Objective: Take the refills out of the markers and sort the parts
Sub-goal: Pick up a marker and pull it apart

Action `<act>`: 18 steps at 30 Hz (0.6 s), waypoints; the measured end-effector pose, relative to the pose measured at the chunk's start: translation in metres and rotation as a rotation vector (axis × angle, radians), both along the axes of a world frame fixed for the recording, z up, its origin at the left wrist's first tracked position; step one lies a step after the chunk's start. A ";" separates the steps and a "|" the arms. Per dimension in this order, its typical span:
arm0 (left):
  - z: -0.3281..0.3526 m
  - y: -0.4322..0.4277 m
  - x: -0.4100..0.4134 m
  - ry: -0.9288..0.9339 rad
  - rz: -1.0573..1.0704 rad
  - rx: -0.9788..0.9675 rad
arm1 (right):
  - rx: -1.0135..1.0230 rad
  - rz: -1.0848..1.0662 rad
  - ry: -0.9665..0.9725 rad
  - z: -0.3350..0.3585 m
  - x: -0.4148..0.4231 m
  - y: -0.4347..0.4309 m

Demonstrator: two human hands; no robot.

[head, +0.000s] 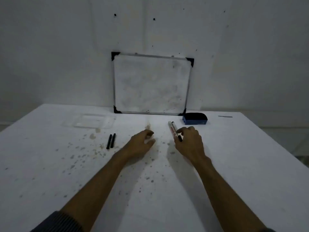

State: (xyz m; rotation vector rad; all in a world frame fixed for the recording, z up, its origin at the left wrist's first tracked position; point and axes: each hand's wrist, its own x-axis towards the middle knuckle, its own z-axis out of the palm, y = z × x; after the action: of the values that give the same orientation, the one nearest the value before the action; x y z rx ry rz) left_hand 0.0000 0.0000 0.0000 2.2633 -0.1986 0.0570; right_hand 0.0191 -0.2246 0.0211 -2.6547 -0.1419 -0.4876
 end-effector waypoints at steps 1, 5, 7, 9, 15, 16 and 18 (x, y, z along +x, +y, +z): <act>-0.005 0.001 0.005 -0.067 0.021 0.038 | -0.037 -0.016 -0.016 -0.001 0.008 0.003; -0.025 0.005 0.021 -0.251 0.016 0.215 | -0.109 -0.095 -0.046 -0.003 0.037 0.016; -0.028 0.006 0.026 -0.255 0.024 0.203 | -0.162 -0.141 -0.064 -0.007 0.047 0.020; -0.030 0.007 0.029 -0.266 0.036 0.196 | -0.206 -0.175 -0.063 -0.010 0.049 0.023; -0.033 0.005 0.030 -0.299 0.036 0.222 | -0.290 -0.193 -0.082 -0.014 0.047 0.033; -0.032 0.006 0.029 -0.294 0.034 0.207 | -0.292 -0.201 -0.061 -0.013 0.046 0.033; -0.030 0.005 0.026 -0.279 0.031 0.151 | -0.303 -0.215 -0.038 -0.011 0.043 0.033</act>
State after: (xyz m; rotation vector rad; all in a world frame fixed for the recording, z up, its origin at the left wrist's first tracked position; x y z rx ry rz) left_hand 0.0258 0.0051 -0.0302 2.4034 -0.3251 0.3872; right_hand 0.0620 -0.1911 0.0103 -2.9753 0.0653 -0.6301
